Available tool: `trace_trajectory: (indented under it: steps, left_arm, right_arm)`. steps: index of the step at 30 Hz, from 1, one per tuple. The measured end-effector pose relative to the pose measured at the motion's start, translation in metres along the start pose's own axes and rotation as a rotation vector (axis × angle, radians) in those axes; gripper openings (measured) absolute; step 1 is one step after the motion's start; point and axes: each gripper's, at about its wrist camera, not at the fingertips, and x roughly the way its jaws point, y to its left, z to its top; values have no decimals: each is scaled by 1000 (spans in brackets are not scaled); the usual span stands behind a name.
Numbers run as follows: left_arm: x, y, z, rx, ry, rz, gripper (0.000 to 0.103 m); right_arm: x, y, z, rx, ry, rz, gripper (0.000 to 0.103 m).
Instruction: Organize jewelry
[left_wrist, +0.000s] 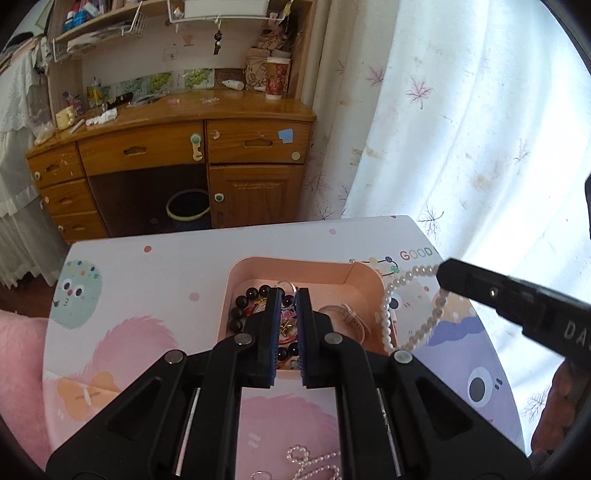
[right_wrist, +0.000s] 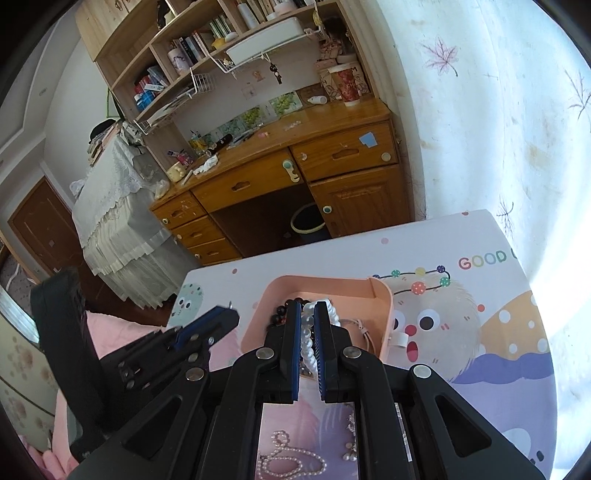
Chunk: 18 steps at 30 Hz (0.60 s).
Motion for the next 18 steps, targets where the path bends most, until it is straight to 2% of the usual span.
trace_trajectory:
  steps: [3,4,5,6,8,14,18]
  left_arm:
    - [10,8,1,-62,24,-71,12]
    - [12,9,1,-56,30,-69,28]
    - [12,8,0,-39,30,-47,54]
    - [12,7,-2,-17,21,-11,63]
    - [7,6,-7,11,4,18,65]
    - [3,18,-19,-6,47,50,65]
    - [-8,21,-31,2,58,95,65]
  right_arm:
    - [6,-9,-4,17,24,-23,8]
    - [7,-13,-5,23,30,-27,8]
    - [7,-16,-6,28,33,-34,8]
    - [7,-19,-8,31,34,-39,8]
    - [6,-25,-12,35,36,-50,8]
    - [-1,-38,-28,18,58,-86,9]
    - [-8,-46,-44,4,82,-106,18]
